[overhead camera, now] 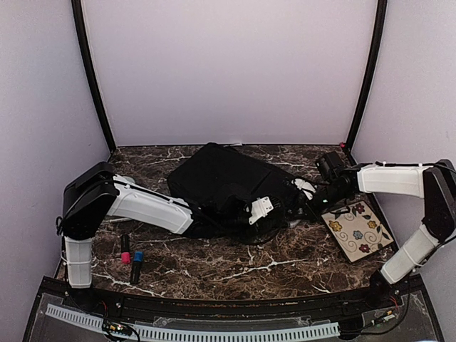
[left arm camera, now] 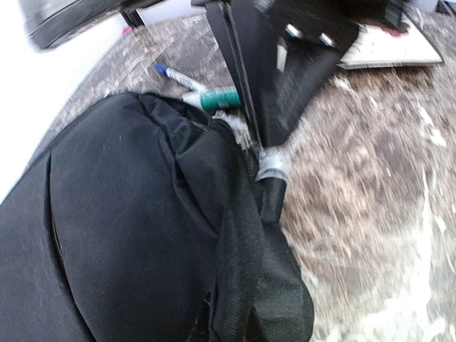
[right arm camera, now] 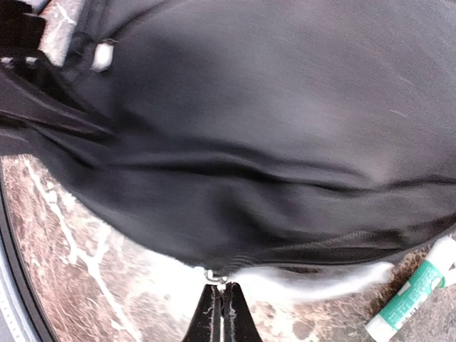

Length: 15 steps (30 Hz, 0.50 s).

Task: Pack the student bag
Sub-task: Zip the student bag into the largest pocket of the bag.

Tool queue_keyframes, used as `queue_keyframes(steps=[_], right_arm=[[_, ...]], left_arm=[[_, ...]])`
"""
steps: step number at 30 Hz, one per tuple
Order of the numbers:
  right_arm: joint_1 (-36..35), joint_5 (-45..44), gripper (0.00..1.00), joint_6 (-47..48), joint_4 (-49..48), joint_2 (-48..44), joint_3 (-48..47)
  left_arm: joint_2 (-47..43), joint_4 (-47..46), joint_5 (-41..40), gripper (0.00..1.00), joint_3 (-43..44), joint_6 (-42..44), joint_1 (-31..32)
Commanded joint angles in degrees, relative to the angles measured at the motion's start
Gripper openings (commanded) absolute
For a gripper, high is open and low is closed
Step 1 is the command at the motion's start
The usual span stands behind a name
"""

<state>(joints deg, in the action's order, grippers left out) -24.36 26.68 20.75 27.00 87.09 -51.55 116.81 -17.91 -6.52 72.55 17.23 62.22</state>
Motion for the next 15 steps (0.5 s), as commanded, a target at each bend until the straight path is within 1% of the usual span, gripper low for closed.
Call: queue_keyframes(steps=[1,6,11,15], right_arm=[[5.5,-5.9,0.00,3.0,1.9,3.3,-2.2],[9.1,-8.0,0.00,4.8,0.4,8.3,-6.7],[10.4,-9.2,0.00,5.8,-1.3,12.2,-10.3],[10.5,-5.7,0.00,5.2,0.0,11.9,-11.3]], left_arm=[[-6.9,9.0,-0.1,0.00,-5.3,-2.3,-0.7],[-11.7,12.4,1.2,0.00,-9.1,-4.3,-0.5],[-16.9,17.0,-0.5,0.00,-14.4,-7.4,-0.4],[-21.5,19.6,-4.6,0.00,-18.6,-10.6,-0.4]])
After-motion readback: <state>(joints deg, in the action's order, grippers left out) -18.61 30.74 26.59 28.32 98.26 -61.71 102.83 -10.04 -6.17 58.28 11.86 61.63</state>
